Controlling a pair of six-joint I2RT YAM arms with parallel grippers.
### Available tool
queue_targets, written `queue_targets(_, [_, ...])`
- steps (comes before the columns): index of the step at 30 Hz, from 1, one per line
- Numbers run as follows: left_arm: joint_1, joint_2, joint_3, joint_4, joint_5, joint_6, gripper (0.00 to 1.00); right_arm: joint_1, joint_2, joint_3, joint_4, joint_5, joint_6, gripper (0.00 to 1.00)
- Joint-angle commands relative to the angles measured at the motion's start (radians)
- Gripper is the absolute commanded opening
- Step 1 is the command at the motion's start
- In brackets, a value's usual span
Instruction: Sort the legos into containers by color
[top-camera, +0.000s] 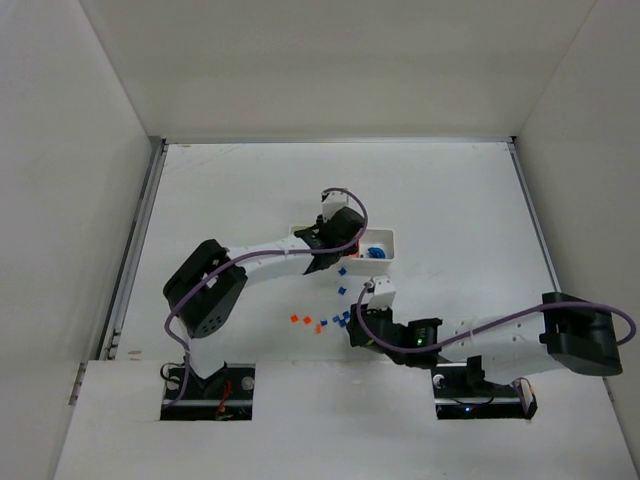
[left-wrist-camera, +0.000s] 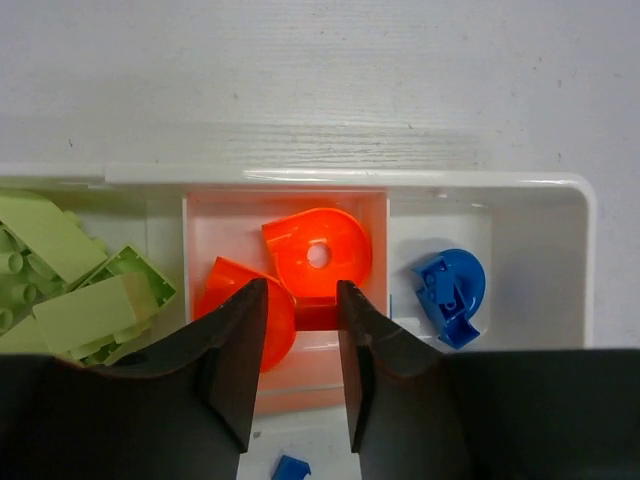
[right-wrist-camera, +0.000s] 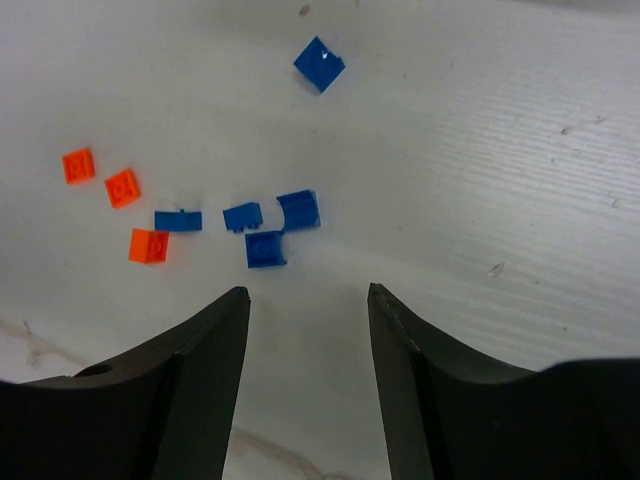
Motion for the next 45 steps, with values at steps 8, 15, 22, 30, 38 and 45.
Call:
queue_targets(8, [0.001,-0.141,-0.065,0.043,0.012,0.026,0.41,0.03,0.174,0.11,0.028,-0.02,-0.019,0.56])
queue_targets(15, [-0.016,-0.372,-0.303,0.058,-0.023,0.016,0.36,0.019,0.262,0.135,0.077,-0.011,-0.044,0.49])
queue_targets(22, [-0.04,-0.636,-0.55,0.032,-0.045,-0.031,0.33,0.001,0.308,0.148,0.096,-0.009,-0.064,0.33])
queue_targets(30, [-0.173,-0.845,-0.694,-0.02,-0.092,-0.102,0.34,-0.011,0.146,0.13,0.06,0.018,-0.08,0.22])
queue_targets(38, [-0.367,-0.773,-0.68,-0.028,-0.176,-0.139,0.39,-0.242,-0.12,0.116,0.051,-0.038,-0.238,0.21])
queue_targets(45, [-0.47,-0.631,-0.619,-0.04,-0.301,-0.142,0.39,-0.54,-0.05,0.191,0.099,-0.169,-0.37,0.21])
